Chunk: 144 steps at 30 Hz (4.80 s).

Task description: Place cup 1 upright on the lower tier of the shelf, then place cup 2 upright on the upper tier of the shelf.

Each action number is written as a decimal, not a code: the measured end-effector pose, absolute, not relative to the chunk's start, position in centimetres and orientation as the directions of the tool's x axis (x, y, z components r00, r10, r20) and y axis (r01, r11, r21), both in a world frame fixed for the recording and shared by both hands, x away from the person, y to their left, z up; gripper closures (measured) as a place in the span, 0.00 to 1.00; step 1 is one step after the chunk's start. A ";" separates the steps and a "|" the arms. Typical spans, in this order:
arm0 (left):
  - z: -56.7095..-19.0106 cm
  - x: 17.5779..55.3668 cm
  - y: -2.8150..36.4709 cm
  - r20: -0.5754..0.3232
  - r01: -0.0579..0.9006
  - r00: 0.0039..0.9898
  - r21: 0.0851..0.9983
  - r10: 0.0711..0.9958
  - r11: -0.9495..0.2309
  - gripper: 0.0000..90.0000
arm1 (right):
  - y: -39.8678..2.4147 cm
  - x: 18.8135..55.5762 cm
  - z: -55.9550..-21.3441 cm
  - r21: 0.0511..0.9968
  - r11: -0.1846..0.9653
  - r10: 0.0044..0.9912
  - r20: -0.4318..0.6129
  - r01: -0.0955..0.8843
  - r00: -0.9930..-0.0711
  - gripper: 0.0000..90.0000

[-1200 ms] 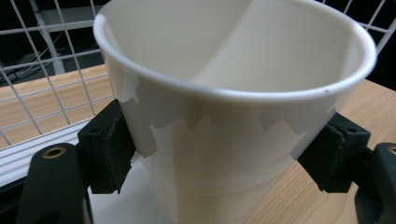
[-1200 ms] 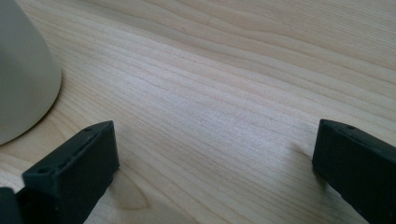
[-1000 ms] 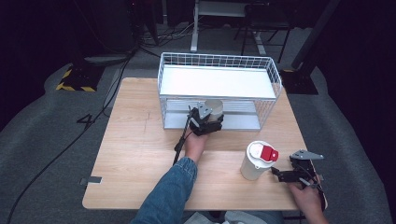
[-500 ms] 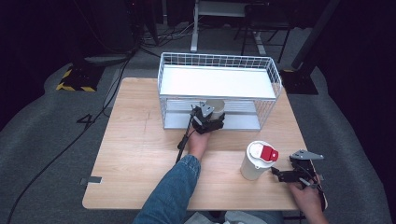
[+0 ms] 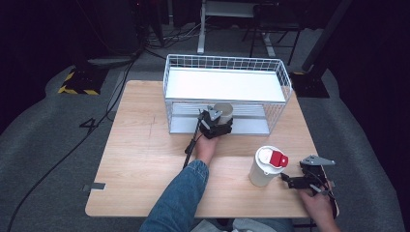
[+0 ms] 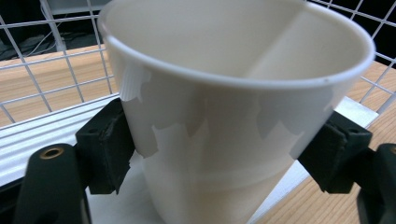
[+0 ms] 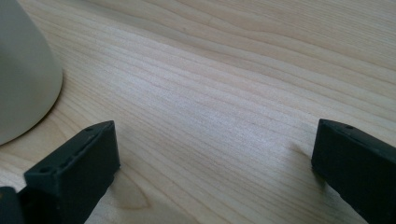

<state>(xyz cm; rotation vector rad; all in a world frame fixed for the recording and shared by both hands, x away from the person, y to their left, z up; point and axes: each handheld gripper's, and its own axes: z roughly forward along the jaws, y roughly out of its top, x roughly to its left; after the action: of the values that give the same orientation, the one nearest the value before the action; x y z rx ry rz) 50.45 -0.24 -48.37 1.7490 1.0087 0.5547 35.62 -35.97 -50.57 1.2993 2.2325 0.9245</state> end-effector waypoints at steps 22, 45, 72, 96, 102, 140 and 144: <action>-46.7 49.0 0.6 -0.085 0.368 0.529 0.919 0.845 -0.138 0.00 | -36.0 35.6 -50.6 0.710 0.351 0.871 -0.009 0.610 -0.491 0.01; -42.6 42.7 4.9 -0.045 0.336 0.601 0.920 0.798 -0.202 0.01 | -36.0 35.6 -50.6 0.710 0.348 0.872 -0.006 0.612 -0.489 0.01; -41.7 38.4 11.4 -0.030 0.383 0.598 0.888 0.801 -0.253 0.06 | -36.0 35.6 -50.6 0.711 0.348 0.872 -0.006 0.612 -0.489 0.01; -44.6 34.5 15.5 -0.073 0.473 0.576 0.842 0.814 -0.259 0.06 | -35.9 35.8 -50.6 0.708 0.346 0.875 -0.008 0.615 -0.484 0.00; -45.7 33.7 15.5 -0.072 0.495 0.587 0.820 0.807 -0.287 0.06 | -35.9 35.8 -50.6 0.708 0.345 0.875 -0.006 0.616 -0.483 0.00; -50.6 31.9 15.8 -0.023 0.612 0.594 0.662 0.805 -0.432 0.00 | -36.5 33.1 -48.6 0.750 0.368 0.801 0.044 0.550 -0.597 0.05; -50.6 31.9 15.8 -0.022 0.611 0.594 0.663 0.804 -0.432 0.00 | -36.6 32.8 -48.4 0.753 0.365 0.801 0.045 0.547 -0.597 0.05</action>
<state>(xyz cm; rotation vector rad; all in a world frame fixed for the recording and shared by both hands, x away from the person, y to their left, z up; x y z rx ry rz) 31.87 15.75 -50.55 2.1873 1.1157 0.3955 32.83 -36.64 -48.36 1.1853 2.3014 1.0791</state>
